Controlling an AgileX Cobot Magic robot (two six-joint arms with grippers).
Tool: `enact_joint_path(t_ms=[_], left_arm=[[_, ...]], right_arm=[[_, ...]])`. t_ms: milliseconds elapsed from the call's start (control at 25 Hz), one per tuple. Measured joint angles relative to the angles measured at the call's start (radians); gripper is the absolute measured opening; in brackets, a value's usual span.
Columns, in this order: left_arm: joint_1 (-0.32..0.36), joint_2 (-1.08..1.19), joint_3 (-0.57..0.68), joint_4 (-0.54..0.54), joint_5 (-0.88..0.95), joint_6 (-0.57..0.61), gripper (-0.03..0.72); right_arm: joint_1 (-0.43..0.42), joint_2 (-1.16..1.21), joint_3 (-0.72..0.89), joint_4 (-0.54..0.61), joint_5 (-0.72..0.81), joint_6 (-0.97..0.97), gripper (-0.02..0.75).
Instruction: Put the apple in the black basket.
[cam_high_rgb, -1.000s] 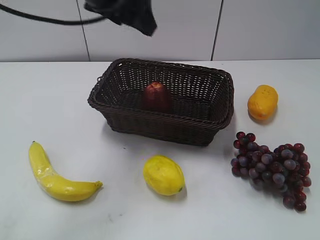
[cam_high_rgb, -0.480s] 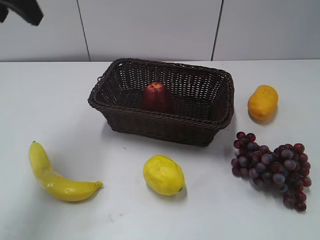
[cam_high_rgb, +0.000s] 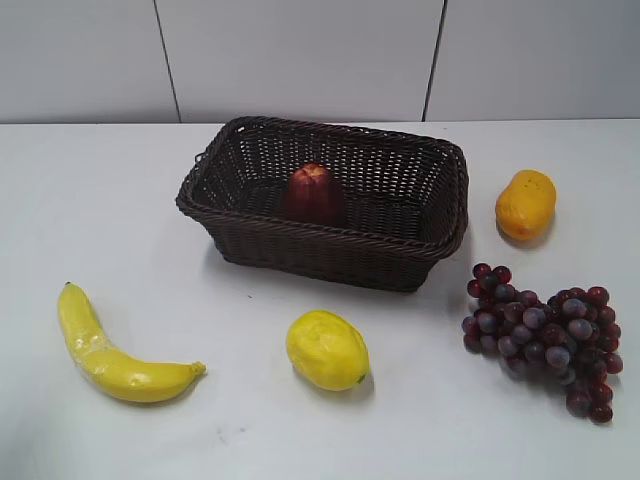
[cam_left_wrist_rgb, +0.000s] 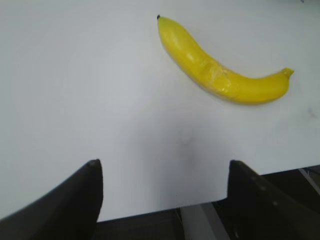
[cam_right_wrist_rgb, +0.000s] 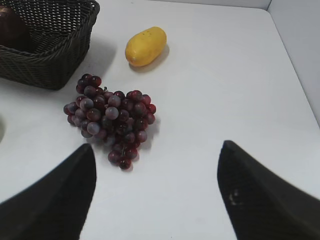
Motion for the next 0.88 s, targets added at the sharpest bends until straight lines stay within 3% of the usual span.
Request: enact_joint_path(t_ms=[320,600,880], left_arm=[[0.027,-0.503,0.242,0.015,-0.058,-0.023,0.579],[0.027,-0.848,0.288,0.034,-0.02,-0.06,0.579],[0.027,-0.949,0.35,0.051,-0.05,-0.071,0.579]], right_arm=[[0.0,0.0,0.0,0.0,0.0,0.0,0.571],[0.0,0.0,0.0,0.0,0.0,0.001,0.571],[0.0,0.0,0.0,0.0,0.0,0.001,0.571]])
